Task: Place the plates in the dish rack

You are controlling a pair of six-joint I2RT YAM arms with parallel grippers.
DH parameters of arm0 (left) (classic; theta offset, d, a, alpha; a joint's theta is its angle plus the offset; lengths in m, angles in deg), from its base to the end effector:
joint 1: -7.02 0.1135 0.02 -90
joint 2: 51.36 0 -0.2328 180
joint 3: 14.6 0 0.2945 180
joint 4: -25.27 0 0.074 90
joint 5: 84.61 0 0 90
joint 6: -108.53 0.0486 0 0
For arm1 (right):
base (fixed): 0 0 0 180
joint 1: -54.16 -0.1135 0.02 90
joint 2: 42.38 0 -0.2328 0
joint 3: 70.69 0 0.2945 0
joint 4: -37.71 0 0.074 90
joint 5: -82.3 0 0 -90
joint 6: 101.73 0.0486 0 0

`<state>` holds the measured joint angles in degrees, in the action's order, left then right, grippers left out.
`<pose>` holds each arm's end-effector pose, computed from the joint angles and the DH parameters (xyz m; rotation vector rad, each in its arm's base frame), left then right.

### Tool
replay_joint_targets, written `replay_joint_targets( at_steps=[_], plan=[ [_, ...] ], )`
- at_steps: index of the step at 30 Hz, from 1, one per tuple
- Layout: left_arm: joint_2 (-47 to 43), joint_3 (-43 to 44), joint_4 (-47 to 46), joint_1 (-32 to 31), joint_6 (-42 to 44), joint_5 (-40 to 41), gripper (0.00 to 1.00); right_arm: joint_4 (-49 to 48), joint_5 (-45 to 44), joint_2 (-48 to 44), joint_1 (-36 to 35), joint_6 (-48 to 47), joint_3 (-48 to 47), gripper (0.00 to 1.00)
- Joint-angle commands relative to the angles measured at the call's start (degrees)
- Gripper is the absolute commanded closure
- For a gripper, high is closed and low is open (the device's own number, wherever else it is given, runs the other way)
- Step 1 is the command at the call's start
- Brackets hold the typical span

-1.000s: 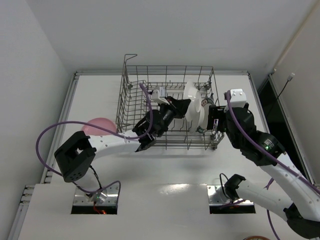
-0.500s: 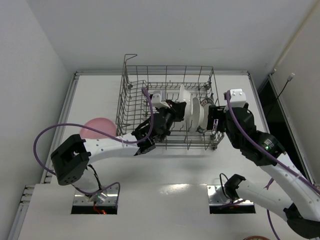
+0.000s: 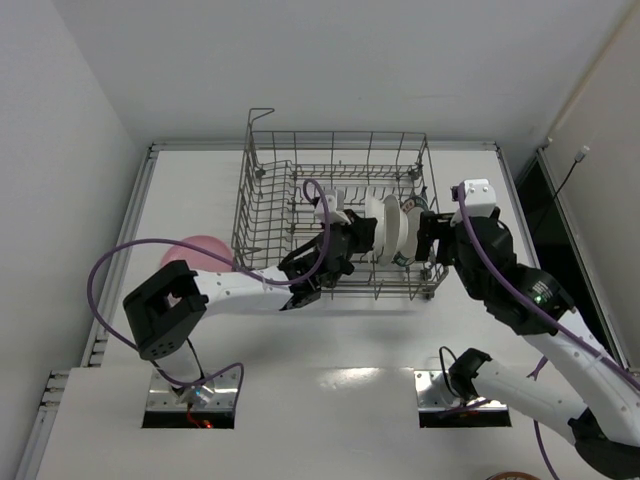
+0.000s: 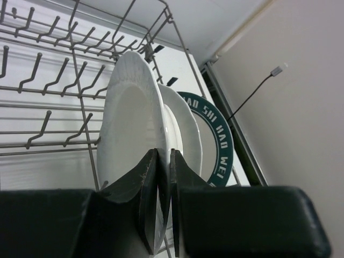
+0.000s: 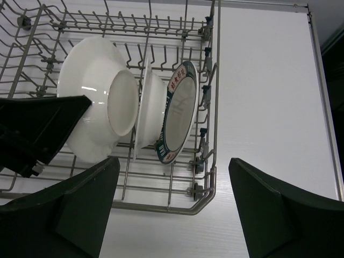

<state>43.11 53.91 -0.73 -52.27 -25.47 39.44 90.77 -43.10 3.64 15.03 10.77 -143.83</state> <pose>0.2365 -0.3448 0.2168 -0.2694 1.6289 -0.9388 0.1905 0.1187 0.3656 0.1005 1.9338 0.0881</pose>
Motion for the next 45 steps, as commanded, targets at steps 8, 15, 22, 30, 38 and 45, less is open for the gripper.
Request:
replay_joint_targets(
  at_steps=[8, 15, 22, 30, 38, 45],
  plan=[
    [2.72, 12.5, 9.18, -0.83, -6.62, 3.58, 0.97, -0.25, -0.73, -0.93, 0.11, -0.09, 0.65, 0.19],
    [6.42, 20.67, 21.58, -0.83, -8.29, 5.33, 0.92, -0.25, -0.73, -0.93, 0.11, -0.09, 0.65, 0.19],
    [6.51, 21.82, 28.08, -0.83, -9.43, 5.94, 0.85, -0.25, -0.73, -0.4, 0.11, -0.09, 0.13, 0.19],
    [3.61, 19.01, 29.5, -0.83, -9.43, 6.48, 0.3, -0.78, -0.11, -0.4, 0.11, -0.09, 0.13, 0.19],
    [-1.39, 21.91, 30.27, -0.83, -0.3, 3.66, 0.12, -0.25, -0.11, 0.12, 0.11, -0.09, 0.13, 0.19],
    [-15.26, 24.11, 47.98, -1.36, 11.84, 21.89, 0.03, 0.27, -0.11, -1.54, 0.11, -0.09, -0.4, 0.19]
  ],
)
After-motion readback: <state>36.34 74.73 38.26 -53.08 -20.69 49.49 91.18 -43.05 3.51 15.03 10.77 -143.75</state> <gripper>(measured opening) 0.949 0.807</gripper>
